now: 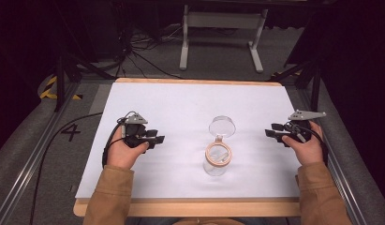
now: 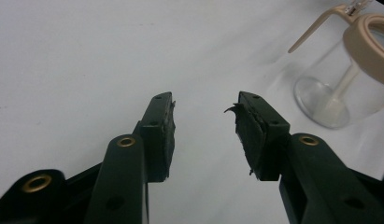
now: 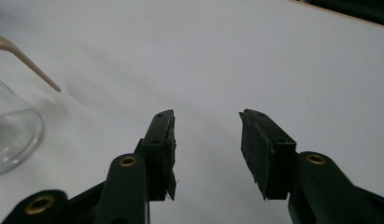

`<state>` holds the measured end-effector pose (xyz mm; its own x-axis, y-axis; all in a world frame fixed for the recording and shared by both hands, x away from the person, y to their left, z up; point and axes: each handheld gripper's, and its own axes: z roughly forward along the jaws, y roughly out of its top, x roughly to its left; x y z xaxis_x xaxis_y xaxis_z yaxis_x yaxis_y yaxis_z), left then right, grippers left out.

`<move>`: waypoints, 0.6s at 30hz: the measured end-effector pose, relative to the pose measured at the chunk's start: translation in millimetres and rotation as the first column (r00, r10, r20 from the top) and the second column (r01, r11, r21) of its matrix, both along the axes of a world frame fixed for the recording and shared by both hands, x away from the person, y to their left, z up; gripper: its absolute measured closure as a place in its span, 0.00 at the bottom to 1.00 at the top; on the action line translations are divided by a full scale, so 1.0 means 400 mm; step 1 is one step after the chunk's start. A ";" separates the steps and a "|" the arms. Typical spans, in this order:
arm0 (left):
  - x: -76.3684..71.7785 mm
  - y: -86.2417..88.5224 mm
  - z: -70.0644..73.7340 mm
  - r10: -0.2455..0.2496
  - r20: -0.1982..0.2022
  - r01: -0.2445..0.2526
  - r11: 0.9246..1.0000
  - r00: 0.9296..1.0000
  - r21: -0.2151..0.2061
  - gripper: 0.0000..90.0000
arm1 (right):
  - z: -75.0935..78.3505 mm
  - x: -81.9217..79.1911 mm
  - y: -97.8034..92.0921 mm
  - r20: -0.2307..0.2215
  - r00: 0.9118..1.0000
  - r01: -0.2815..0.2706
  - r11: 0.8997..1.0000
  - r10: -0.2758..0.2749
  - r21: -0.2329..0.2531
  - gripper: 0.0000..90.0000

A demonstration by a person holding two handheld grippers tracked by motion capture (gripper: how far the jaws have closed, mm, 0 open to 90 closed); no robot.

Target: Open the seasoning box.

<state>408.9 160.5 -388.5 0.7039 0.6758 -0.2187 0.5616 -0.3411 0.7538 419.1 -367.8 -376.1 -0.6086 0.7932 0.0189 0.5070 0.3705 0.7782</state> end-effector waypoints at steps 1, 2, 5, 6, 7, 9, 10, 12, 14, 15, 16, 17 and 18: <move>0.001 0.002 -0.003 0.003 -0.005 -0.003 1.000 1.000 0.006 0.63 | -0.008 0.004 0.000 -0.010 1.000 -0.001 1.000 0.000 -0.008 0.60; 0.004 0.003 -0.008 0.002 -0.006 -0.002 1.000 1.000 0.002 0.63 | -0.014 0.006 0.000 -0.016 1.000 -0.003 1.000 0.003 -0.016 0.60; 0.008 0.007 -0.017 0.006 -0.016 -0.006 1.000 1.000 0.007 0.63 | -0.033 0.015 0.003 -0.026 1.000 -0.015 0.999 0.013 -0.043 0.58; 0.011 0.007 -0.022 0.004 -0.018 -0.004 1.000 1.000 0.007 0.62 | -0.041 0.019 0.004 -0.033 0.999 -0.019 0.998 0.018 -0.053 0.58; 0.013 0.007 -0.027 0.003 -0.018 -0.003 1.000 1.000 0.004 0.61 | -0.051 0.023 0.006 -0.056 0.998 -0.018 0.998 0.015 -0.061 0.58; 0.017 0.007 -0.035 -0.003 -0.026 0.003 1.000 1.000 0.015 0.61 | -0.067 0.029 0.009 -0.094 0.995 -0.022 0.997 0.016 -0.071 0.58; 0.018 0.007 -0.039 -0.004 -0.036 0.005 1.000 0.999 0.019 0.60 | -0.073 0.030 0.012 -0.111 0.994 -0.024 0.997 0.016 -0.075 0.58; 0.020 0.005 -0.047 -0.008 -0.061 0.009 1.000 0.998 0.016 0.60 | -0.084 0.034 0.016 -0.138 0.990 -0.037 0.995 0.024 -0.092 0.58; 0.021 0.004 -0.053 -0.020 -0.091 0.023 0.999 0.996 0.029 0.60 | -0.092 0.034 0.025 -0.171 0.985 -0.050 0.992 0.029 -0.118 0.57; 0.023 0.003 -0.055 -0.026 -0.095 0.029 0.999 0.995 0.036 0.60 | -0.100 0.035 0.034 -0.179 0.983 -0.070 0.986 0.042 -0.153 0.55; 0.024 0.003 -0.057 -0.029 -0.102 0.033 0.999 0.994 0.039 0.60 | -0.108 0.035 0.044 -0.195 0.980 -0.086 0.980 0.051 -0.177 0.54; 0.023 0.001 -0.058 -0.026 -0.106 0.030 0.999 0.994 0.036 0.60 | -0.115 0.036 0.054 -0.208 0.976 -0.107 0.975 0.065 -0.196 0.53; 0.023 0.000 -0.059 -0.026 -0.104 0.030 0.999 0.994 0.038 0.60 | -0.117 0.036 0.060 -0.205 0.976 -0.113 0.971 0.069 -0.210 0.54</move>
